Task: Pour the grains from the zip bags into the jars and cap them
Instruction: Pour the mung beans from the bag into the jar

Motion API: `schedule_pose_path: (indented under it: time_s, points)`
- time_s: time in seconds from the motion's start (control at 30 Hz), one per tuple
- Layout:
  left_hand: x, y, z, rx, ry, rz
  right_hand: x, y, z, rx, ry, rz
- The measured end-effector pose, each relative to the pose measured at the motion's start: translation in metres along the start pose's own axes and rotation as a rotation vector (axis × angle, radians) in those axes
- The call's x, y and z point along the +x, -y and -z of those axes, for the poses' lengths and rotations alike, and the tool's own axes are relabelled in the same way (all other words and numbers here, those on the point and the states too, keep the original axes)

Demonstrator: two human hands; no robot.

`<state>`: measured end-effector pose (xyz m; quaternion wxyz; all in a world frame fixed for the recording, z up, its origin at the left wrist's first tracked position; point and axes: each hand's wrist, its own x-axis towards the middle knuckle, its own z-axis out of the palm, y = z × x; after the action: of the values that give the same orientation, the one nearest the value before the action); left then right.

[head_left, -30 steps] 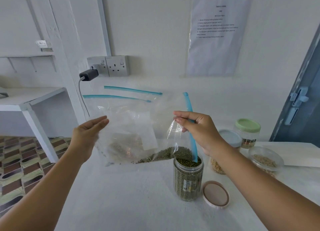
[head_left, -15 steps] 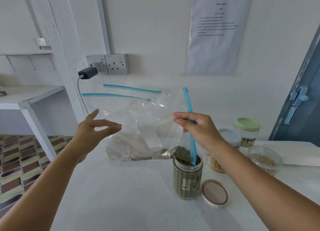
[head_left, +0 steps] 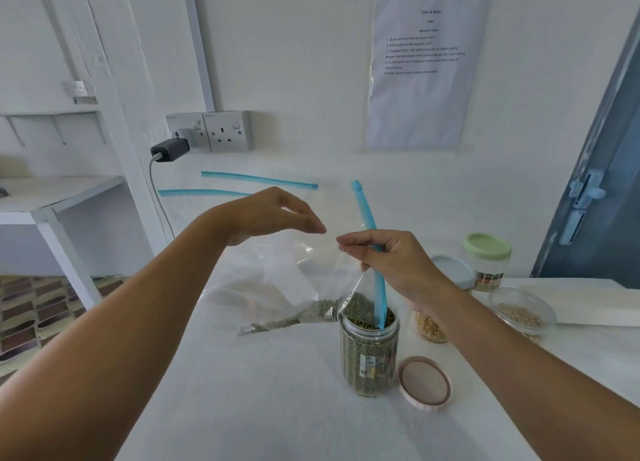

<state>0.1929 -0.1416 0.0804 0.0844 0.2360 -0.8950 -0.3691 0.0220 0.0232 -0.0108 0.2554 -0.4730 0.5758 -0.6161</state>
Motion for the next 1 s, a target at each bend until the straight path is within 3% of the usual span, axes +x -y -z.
schedule_pose_path:
  time_s: [0.17,0.33,0.57,0.77,1.0]
  points:
    - [0.009,0.003,0.002,0.028,-0.02,-0.03,-0.008,-0.001,0.003,-0.006,0.04,0.02]
    - [0.008,0.012,0.001,-0.175,-0.108,-0.126,-0.019,-0.01,0.016,0.005,0.181,-0.031]
    - [0.013,0.015,0.001,-0.228,-0.141,-0.129,-0.031,-0.019,0.038,-0.241,0.337,-0.08]
    - [0.015,0.024,0.0,-0.263,-0.186,-0.097,-0.037,-0.026,0.035,-0.496,0.304,-0.064]
    - [0.013,0.044,0.003,-0.304,-0.262,-0.046,-0.028,-0.023,0.03,-0.492,0.243,-0.022]
